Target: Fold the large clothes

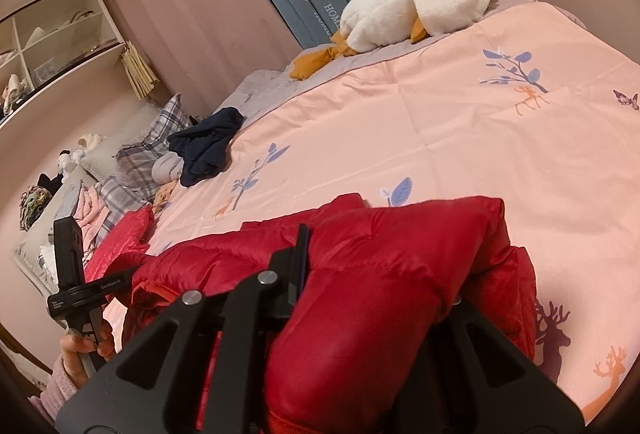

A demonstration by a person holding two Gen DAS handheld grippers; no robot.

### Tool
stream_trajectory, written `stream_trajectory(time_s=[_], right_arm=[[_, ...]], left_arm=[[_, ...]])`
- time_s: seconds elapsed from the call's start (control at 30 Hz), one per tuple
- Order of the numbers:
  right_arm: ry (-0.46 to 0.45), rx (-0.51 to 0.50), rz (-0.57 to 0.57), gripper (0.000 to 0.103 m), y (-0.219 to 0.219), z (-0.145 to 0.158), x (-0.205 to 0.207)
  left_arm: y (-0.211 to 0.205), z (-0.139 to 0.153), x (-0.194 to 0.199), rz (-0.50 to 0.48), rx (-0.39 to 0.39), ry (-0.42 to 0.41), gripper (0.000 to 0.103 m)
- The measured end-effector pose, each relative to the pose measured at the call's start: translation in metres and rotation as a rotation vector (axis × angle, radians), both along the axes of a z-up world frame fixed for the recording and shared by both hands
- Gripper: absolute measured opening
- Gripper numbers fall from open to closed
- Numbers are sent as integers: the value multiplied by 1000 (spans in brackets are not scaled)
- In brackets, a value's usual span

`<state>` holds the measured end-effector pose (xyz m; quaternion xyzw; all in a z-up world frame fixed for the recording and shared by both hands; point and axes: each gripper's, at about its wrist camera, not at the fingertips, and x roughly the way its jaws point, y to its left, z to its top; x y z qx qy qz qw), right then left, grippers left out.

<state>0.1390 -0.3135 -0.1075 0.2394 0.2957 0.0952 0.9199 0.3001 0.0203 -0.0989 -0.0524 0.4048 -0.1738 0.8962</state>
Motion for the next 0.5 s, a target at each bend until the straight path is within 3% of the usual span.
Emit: stream_trajectory(time_s=[0.5], right_arm=[[40, -5, -16, 12, -3, -16, 19]], left_arm=[[-10, -17, 21, 9, 30, 19, 14]])
